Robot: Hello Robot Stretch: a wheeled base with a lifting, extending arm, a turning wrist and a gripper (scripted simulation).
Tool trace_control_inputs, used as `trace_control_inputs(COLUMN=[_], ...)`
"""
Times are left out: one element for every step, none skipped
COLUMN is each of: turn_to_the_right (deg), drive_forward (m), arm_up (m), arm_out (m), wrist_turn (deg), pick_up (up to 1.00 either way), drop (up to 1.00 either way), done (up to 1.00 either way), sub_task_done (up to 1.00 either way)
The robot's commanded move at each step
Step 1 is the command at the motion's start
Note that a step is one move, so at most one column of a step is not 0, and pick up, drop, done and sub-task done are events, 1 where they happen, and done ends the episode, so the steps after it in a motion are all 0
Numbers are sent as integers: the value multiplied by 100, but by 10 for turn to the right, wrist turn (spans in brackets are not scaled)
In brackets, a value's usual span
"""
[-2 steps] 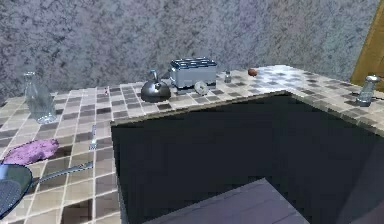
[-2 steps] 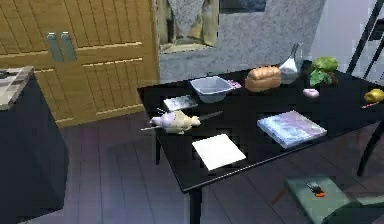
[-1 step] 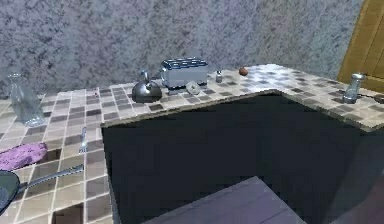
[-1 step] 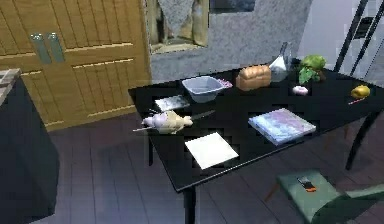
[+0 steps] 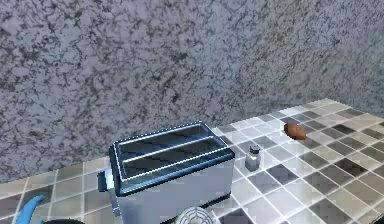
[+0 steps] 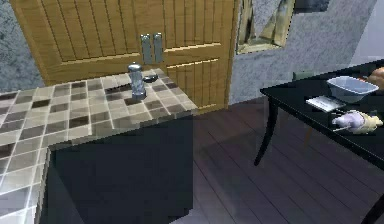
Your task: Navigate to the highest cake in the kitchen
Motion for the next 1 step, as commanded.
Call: trace_control_inputs(turn_to_the_right=[0], drive_forward=[0], arm_up=[0], arm_out=[0], wrist_turn=[0], pick_up=[0], drop=[0], done=[100], sub_task_done=[0])
